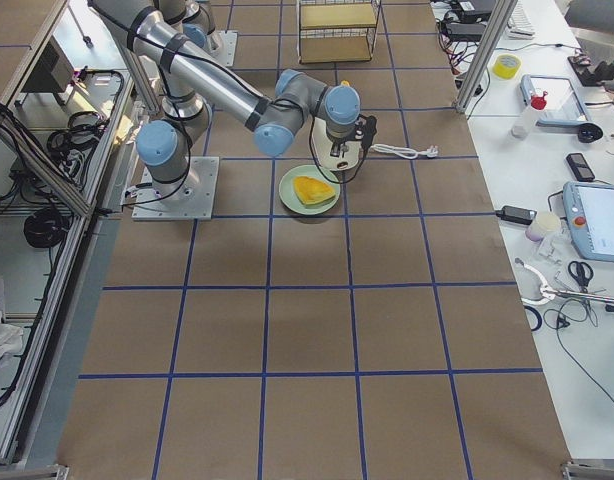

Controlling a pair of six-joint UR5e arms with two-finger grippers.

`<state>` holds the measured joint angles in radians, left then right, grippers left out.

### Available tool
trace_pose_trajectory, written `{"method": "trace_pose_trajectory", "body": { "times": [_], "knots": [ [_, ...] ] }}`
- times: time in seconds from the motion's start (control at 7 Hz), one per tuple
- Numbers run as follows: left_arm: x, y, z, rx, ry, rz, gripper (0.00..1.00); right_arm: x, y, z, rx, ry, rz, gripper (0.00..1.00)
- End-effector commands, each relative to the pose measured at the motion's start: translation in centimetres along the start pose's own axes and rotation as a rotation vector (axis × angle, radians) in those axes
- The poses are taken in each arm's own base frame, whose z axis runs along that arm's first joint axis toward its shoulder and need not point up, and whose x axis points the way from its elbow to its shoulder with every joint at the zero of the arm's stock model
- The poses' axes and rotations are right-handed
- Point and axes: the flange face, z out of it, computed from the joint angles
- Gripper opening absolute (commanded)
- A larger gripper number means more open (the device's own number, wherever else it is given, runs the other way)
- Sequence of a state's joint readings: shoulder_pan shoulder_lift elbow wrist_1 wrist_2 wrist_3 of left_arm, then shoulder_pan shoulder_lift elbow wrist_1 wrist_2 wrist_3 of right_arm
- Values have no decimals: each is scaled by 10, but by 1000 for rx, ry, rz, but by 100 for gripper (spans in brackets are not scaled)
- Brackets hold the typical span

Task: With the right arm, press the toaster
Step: 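Press the toaster's grey lever down with the right gripper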

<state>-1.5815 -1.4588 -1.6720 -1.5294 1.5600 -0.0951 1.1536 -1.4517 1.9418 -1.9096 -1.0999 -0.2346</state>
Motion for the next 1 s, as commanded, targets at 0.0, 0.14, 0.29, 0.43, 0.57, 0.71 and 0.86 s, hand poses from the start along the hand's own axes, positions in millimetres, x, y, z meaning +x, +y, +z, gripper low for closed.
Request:
{"method": "trace_pose_trajectory", "body": {
  "times": [0.0,0.14,0.29,0.43,0.57,0.71,0.86],
  "knots": [
    [0,0,-1,1,0,0,100,3,-1,4,2,0,4,0],
    [0,0,0,0,0,0,100,5,-3,6,4,1,6,0],
    [0,0,0,0,0,0,100,9,-7,12,9,0,11,0],
    [0,0,-1,1,0,0,100,10,-8,15,5,-1,13,0],
    [0,0,0,0,0,0,100,12,-9,17,1,-2,15,0],
    [0,0,-1,1,0,0,100,14,-12,21,1,-2,17,0],
    [0,0,0,0,0,0,100,15,-12,23,-2,-2,20,0]
  ]
}}
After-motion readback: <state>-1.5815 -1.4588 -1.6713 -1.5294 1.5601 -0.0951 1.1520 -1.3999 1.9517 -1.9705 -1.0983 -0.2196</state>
